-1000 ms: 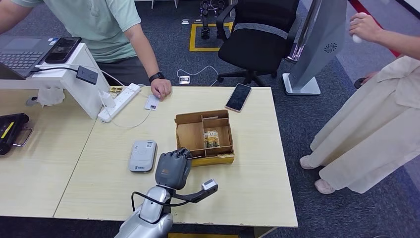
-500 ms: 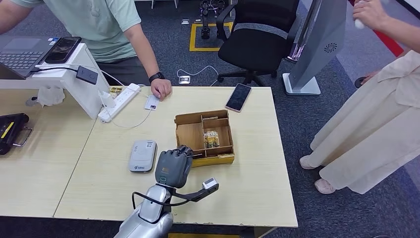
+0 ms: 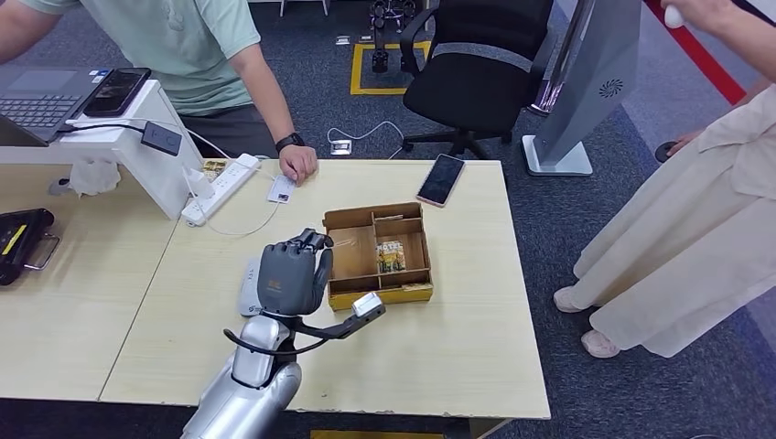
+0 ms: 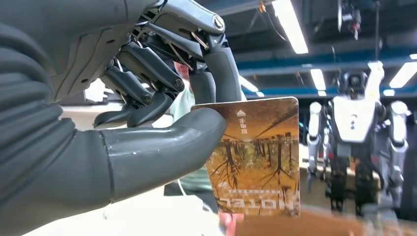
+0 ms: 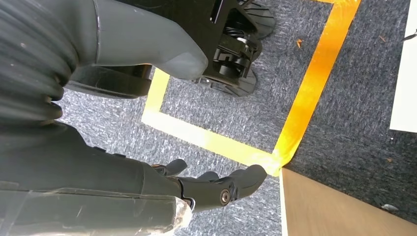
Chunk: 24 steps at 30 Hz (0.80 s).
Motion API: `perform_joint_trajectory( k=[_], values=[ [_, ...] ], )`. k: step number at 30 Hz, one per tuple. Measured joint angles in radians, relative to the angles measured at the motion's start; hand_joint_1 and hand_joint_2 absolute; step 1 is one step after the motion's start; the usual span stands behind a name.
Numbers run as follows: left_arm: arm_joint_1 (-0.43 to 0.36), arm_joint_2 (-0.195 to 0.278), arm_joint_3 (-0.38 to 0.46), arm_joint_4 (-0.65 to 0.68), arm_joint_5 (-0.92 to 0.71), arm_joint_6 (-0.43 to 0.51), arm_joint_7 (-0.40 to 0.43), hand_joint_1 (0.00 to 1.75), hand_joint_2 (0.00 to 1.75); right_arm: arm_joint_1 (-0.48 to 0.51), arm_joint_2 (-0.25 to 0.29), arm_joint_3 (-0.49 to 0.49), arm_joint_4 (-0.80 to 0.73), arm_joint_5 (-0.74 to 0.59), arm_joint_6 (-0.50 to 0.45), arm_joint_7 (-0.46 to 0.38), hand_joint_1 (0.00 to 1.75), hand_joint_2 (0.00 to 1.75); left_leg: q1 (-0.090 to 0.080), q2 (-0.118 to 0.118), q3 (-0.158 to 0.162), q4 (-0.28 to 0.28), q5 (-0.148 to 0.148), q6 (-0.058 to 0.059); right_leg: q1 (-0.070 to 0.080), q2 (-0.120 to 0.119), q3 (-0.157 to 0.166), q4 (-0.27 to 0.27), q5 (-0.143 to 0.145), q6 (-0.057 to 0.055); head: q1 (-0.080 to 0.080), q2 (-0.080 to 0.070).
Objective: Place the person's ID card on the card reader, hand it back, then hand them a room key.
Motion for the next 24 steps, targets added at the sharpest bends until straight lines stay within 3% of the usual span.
perform_joint_trajectory(
  k=[12, 24],
  values=[
    [-0.044, 0.048, 0.047, -0.056, -0.055, 0.000, 0.051, 1.75, 1.75, 0.000, 0.000, -0.003, 0.000, 0.015, 0.004, 0.001, 0.00, 1.75, 0.000, 0.000, 0.000, 0.000, 0.000, 0.000, 0.000, 0.000, 0.000, 0.000, 0.001, 0.000, 0.000, 0.000],
    [-0.137, 0.076, 0.132, -0.016, -0.069, -0.001, 0.091, 1.75, 1.75, -0.005, 0.000, -0.003, 0.000, 0.031, 0.017, 0.004, 0.00, 1.75, 0.000, 0.000, 0.000, 0.000, 0.001, 0.000, 0.000, 0.000, 0.000, 0.000, 0.001, 0.000, 0.000, 0.000]
  ],
)
